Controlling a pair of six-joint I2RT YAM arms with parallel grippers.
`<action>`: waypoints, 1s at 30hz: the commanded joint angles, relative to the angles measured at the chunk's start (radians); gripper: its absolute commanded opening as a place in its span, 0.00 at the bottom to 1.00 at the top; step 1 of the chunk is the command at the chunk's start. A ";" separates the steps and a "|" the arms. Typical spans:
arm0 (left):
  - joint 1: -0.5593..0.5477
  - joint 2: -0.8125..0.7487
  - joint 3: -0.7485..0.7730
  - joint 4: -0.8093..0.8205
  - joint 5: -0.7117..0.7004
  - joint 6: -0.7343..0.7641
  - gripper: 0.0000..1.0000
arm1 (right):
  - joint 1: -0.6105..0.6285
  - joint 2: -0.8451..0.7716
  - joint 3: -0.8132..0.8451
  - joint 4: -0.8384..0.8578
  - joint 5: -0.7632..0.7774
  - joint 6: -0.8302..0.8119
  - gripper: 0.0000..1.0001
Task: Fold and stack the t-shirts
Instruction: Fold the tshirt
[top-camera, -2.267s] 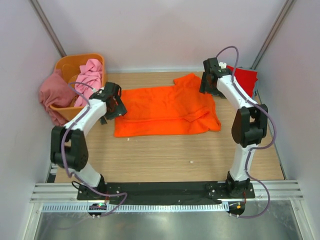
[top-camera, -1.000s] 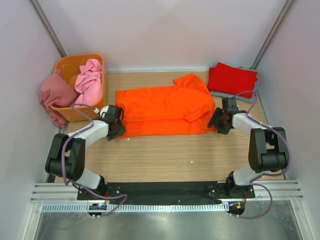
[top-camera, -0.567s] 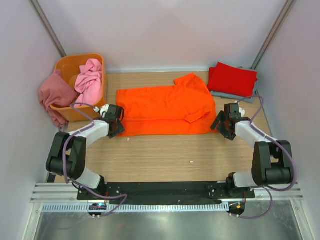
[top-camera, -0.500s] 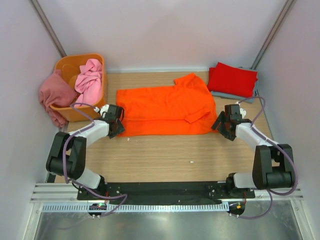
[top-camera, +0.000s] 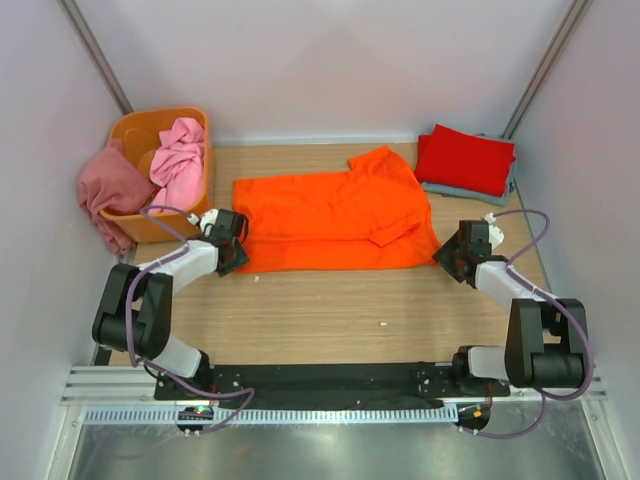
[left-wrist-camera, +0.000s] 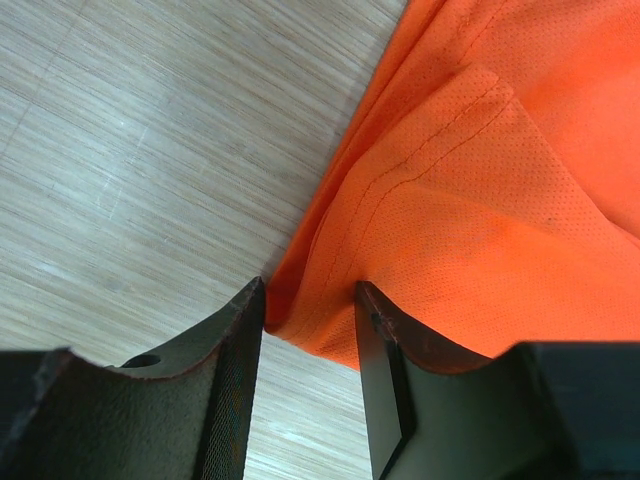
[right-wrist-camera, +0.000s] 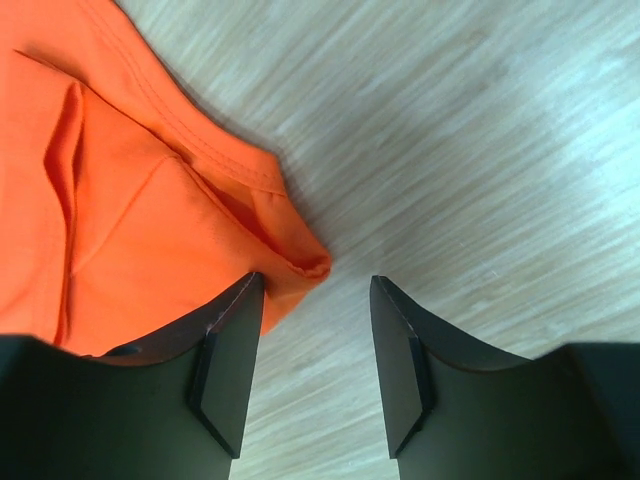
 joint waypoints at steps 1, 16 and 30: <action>-0.002 0.024 -0.023 0.006 -0.002 0.002 0.42 | -0.003 0.015 0.008 0.100 0.016 0.020 0.52; -0.004 0.036 -0.019 0.007 -0.012 0.002 0.17 | -0.008 0.024 -0.021 0.140 -0.072 0.007 0.03; -0.007 -0.162 -0.111 -0.074 0.045 -0.045 0.00 | -0.016 -0.180 0.098 -0.249 0.135 -0.060 0.01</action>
